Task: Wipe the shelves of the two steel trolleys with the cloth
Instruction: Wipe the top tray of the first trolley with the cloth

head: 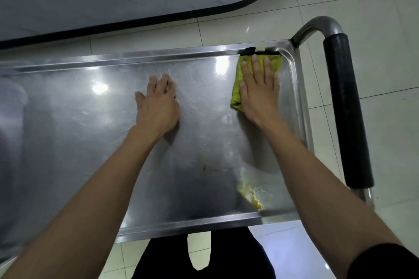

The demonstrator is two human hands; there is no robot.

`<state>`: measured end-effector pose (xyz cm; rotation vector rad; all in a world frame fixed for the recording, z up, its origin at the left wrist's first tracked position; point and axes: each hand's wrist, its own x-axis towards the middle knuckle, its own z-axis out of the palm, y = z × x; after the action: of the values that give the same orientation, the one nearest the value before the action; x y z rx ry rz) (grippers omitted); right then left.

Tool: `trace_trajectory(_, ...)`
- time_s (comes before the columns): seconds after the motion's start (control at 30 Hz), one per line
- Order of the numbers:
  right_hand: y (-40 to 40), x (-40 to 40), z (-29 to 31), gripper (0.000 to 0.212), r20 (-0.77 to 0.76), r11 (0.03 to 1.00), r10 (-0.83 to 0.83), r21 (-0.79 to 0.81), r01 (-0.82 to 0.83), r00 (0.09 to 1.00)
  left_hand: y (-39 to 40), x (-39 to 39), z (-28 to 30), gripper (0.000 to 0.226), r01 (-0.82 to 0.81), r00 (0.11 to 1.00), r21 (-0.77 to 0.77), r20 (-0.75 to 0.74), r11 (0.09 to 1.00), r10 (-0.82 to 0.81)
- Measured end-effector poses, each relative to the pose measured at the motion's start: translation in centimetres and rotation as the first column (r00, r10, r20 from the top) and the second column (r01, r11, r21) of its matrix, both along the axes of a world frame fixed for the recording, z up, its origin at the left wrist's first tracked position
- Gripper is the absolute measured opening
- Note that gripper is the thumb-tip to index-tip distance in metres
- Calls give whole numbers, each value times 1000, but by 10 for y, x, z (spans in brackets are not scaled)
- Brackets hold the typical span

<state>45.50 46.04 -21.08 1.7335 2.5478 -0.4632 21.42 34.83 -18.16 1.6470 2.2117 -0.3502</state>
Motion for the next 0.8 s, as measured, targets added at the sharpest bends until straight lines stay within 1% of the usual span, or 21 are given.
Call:
trace_trajectory(0.1, -38, -39, 0, 58, -7, 998, 59, -8, -59, 998, -11, -16, -1, 57, 82, 996, 17, 41, 997, -82)
trace_trajectory(0.13, -49, -52, 0, 59, -9, 997, 78, -11, -78, 997, -17, -21, 1, 58, 84, 994, 38, 68, 996, -86)
trace_trajectory(0.2, -69, -77, 1, 59, -13, 994, 109, -15, -110, 994, -33, -29, 5, 55, 33, 991, 122, 126, 992, -49)
trace_trajectory(0.27, -88, -105, 1, 59, -8, 989, 146, -12, -146, 989, -55, -37, 8, 49, -8, 989, 183, 145, 983, -19)
trace_trajectory(0.43, -132, -169, 1, 58, 18, 964, 264, -3, -264, 964, -94, -54, 0, 61, 7, 985, 152, 170, 988, -33)
trace_trajectory(0.53, -134, -172, 1, 57, 9, 963, 270, -15, -270, 963, -97, -57, -3, 64, 11, 982, 152, 185, 988, -39)
trace_trajectory(0.63, -130, -162, 2, 57, -26, 961, 277, -19, -277, 961, -98, -55, -4, 59, 9, 982, 153, 183, 988, -38)
trace_trajectory(0.8, -123, -128, 3, 59, -33, 975, 223, -6, -224, 974, -93, -46, -6, 59, -7, 989, 100, 149, 995, -8)
